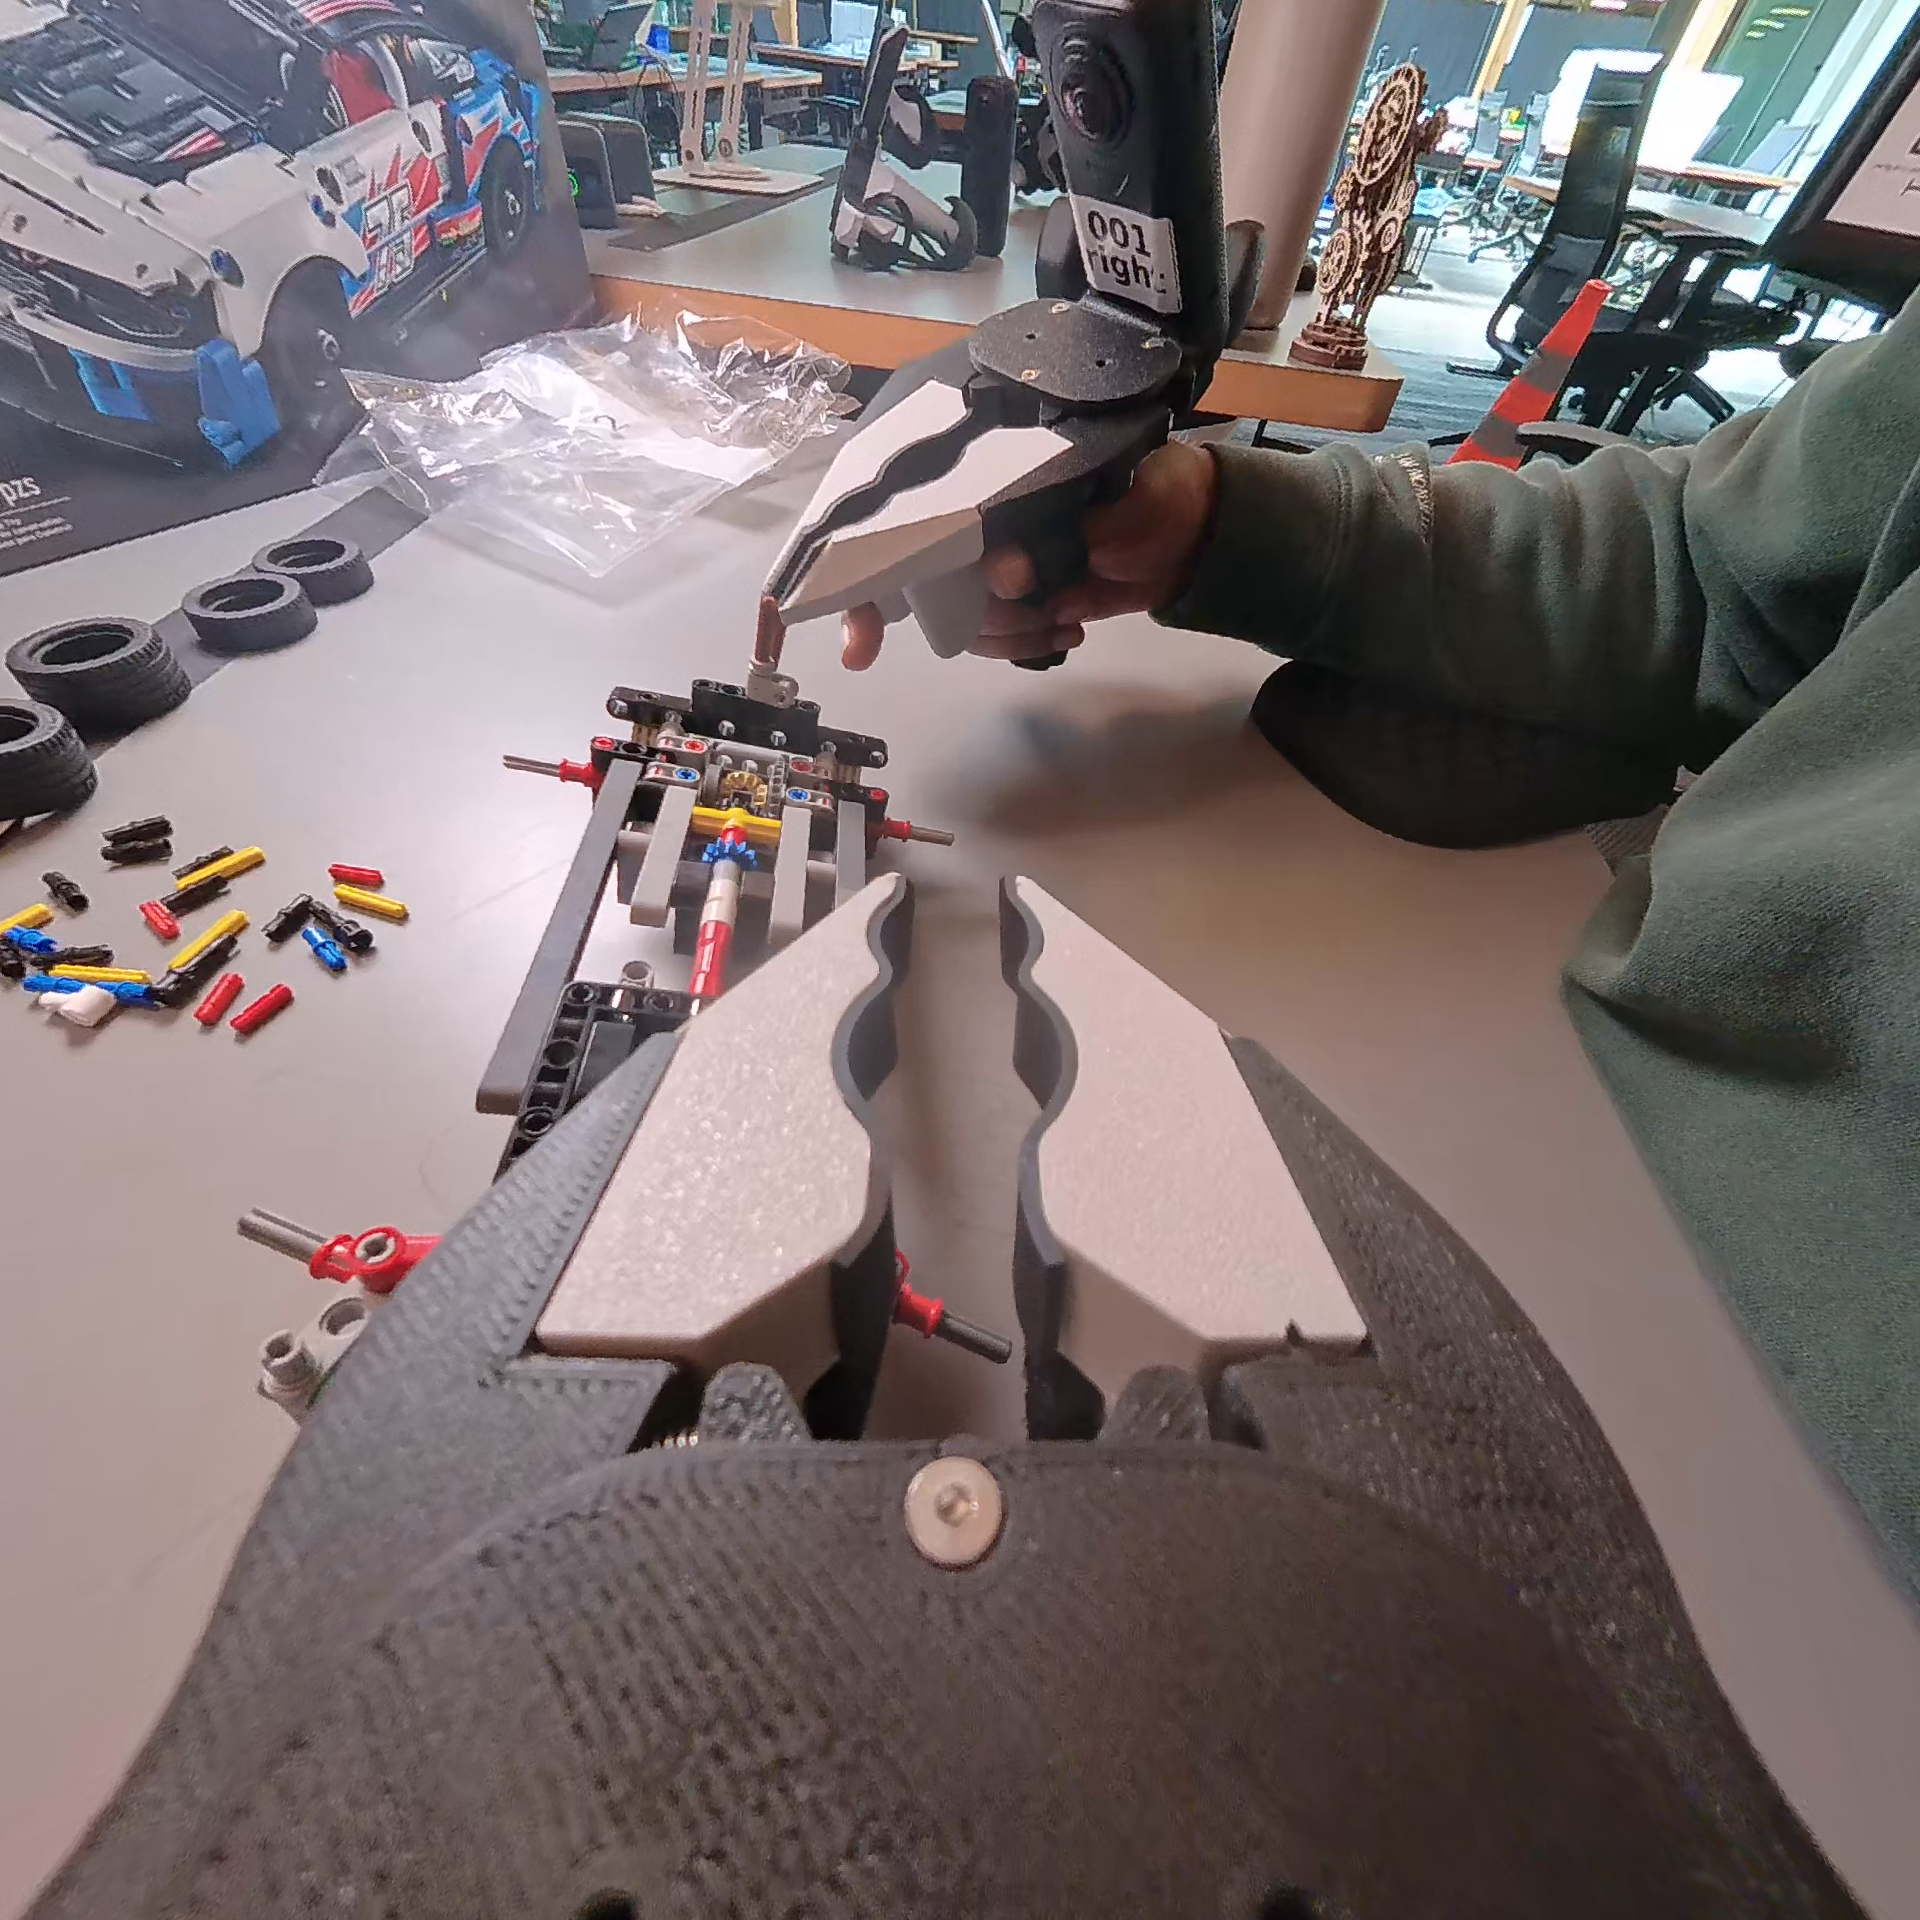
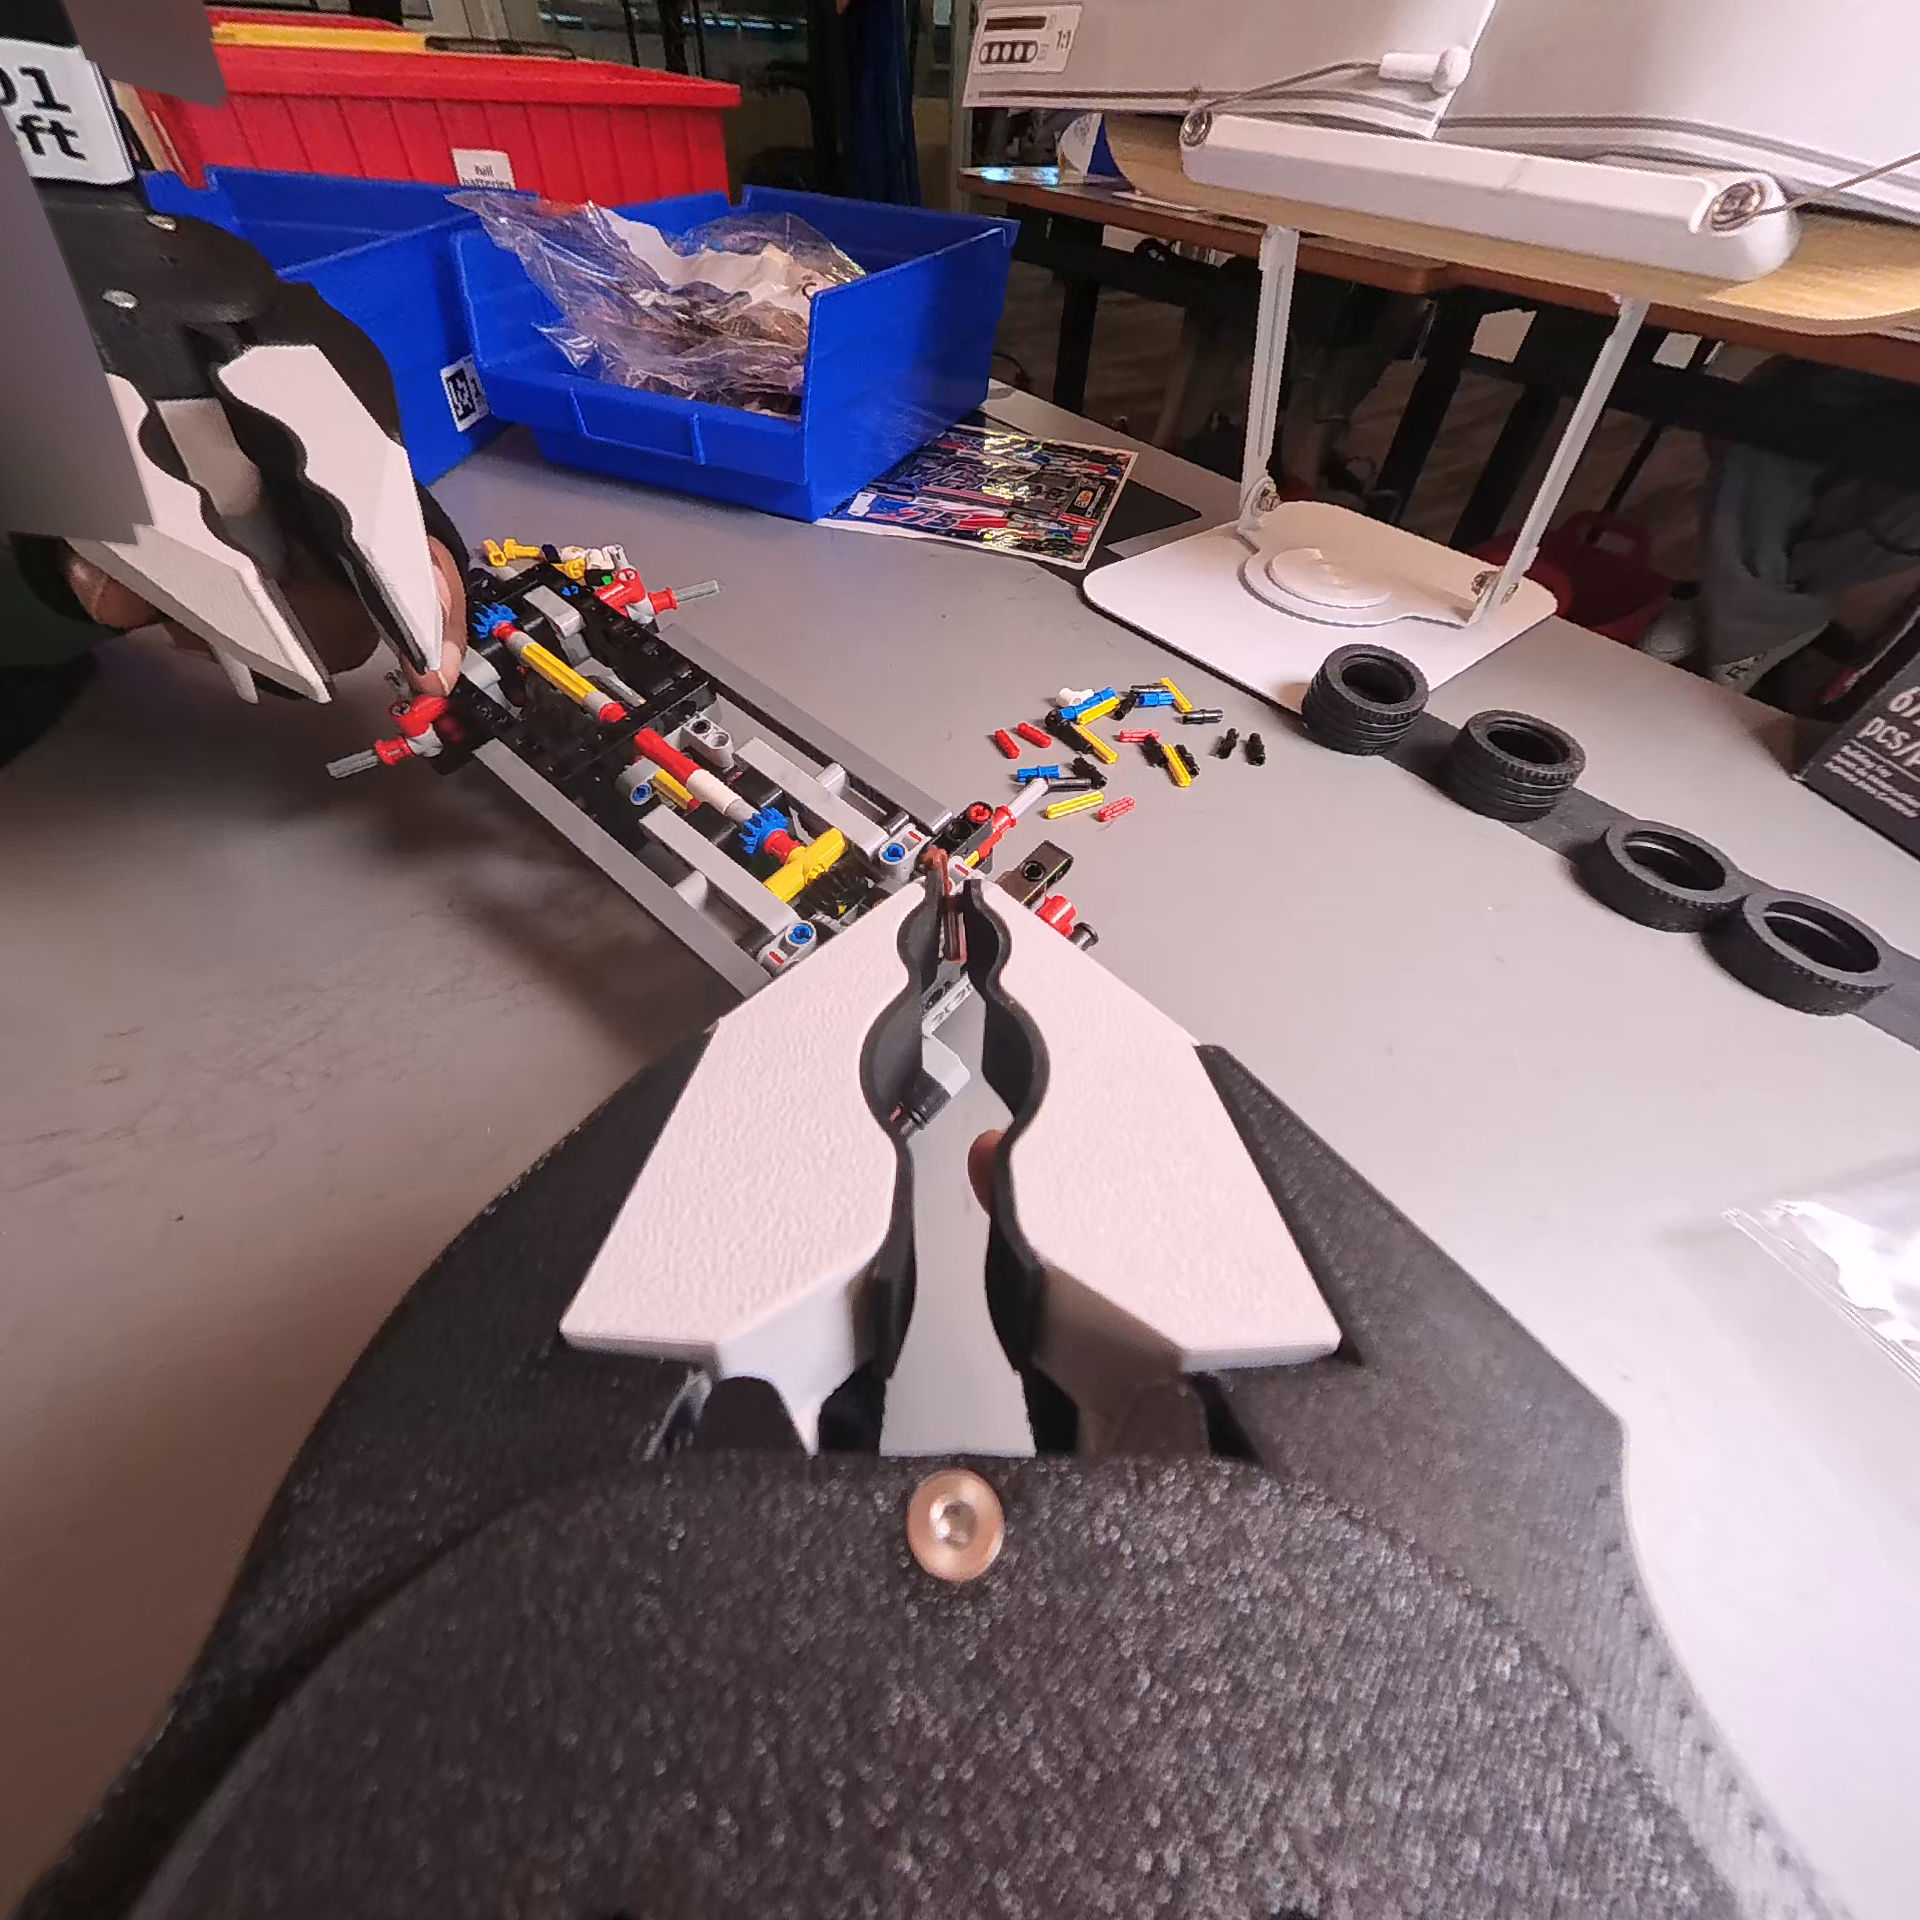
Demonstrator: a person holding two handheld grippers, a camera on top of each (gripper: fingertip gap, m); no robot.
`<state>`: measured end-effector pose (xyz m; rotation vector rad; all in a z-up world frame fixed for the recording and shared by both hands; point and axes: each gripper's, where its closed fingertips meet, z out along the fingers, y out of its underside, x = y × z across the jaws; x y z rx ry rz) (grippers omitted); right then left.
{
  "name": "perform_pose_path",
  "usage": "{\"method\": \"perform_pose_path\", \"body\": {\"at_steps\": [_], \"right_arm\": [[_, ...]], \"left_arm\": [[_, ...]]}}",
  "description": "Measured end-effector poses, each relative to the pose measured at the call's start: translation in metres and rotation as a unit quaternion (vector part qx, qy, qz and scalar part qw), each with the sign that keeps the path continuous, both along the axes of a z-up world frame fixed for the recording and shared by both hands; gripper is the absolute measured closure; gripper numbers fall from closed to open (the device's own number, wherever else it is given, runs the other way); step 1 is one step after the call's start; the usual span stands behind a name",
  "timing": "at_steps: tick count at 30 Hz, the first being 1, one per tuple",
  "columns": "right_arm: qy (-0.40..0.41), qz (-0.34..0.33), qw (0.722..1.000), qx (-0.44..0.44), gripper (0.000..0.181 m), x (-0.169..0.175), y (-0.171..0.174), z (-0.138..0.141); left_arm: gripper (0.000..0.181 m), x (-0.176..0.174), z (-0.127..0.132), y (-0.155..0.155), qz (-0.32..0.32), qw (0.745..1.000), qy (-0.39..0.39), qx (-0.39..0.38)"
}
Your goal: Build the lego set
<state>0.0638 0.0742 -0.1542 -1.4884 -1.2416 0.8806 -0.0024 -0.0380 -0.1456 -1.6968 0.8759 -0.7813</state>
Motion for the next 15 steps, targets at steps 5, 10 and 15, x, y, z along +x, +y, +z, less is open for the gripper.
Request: {"method": "perform_pose_path", "body": {"at_steps": [5, 10, 15], "right_arm": [[-0.006, 0.003, 1.0, 0.005, 0.181, -0.0022, -0.0018, -0.0021], [-0.008, 0.002, 1.0, 0.009, 0.181, -0.0018, -0.0018, -0.0016], [0.0, -0.001, 1.0, -0.001, 0.181, 0.0006, -0.001, 0.0044]], "left_arm": [[0.167, 0.0003, -0.0006, -0.0003, -0.001, 1.0, 0.002, 0.0], [0.167, 0.0007, -0.0011, -0.0004, -0.001, 1.0, 0.002, 0.0], [0.167, 0.0013, -0.0002, 0.0006, 0.004, 1.0, 0.0, 0.003]]}}
